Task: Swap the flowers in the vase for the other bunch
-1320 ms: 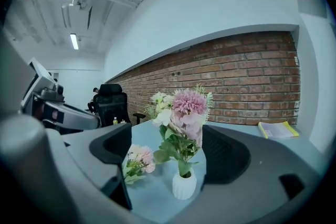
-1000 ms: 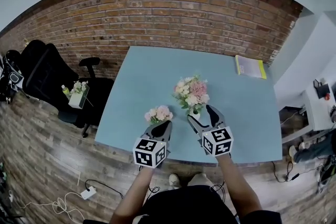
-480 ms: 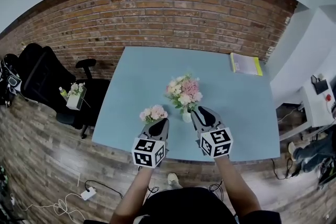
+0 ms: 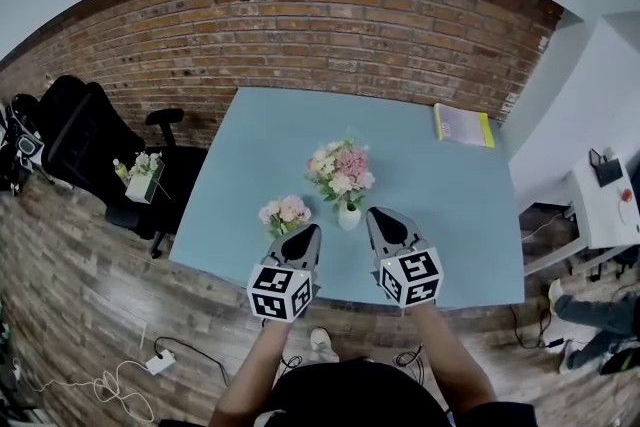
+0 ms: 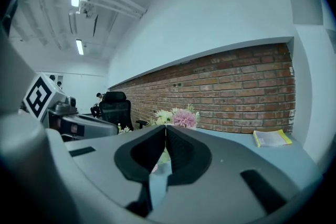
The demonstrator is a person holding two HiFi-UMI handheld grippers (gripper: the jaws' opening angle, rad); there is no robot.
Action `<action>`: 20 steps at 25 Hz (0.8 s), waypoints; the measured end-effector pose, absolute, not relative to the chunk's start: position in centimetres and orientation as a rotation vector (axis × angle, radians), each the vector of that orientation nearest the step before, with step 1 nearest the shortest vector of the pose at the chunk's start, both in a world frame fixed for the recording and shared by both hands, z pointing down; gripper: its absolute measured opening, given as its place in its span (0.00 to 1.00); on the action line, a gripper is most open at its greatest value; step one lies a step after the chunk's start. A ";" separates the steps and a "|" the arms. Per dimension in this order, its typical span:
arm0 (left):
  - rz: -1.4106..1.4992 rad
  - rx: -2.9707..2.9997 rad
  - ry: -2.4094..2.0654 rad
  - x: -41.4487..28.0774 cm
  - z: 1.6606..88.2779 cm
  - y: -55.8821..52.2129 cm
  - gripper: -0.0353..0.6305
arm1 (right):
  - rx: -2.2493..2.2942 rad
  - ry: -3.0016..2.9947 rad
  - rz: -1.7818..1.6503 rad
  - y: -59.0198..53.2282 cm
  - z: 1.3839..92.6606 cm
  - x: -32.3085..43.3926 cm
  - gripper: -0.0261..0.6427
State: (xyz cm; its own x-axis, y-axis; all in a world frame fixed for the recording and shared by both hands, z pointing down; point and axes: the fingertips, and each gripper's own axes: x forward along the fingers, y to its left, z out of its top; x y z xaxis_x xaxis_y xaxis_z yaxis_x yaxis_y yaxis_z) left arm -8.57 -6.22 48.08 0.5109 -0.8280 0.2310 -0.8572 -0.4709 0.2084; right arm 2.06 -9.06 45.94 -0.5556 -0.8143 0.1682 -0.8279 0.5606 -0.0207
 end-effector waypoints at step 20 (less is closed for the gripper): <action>0.111 2.468 -1.531 -5.3 46.0 -0.4 0.07 | 1.285 -2.749 0.092 -2.4 44.3 4.8 0.06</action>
State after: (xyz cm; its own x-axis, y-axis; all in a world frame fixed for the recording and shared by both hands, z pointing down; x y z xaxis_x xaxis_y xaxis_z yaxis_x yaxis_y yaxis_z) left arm -5.31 -0.44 45.97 0.4495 -0.8736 0.1866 -0.8913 -0.4248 0.1582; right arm 4.75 -2.44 44.32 -0.6370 -0.7612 0.1213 -0.7677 0.6408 -0.0100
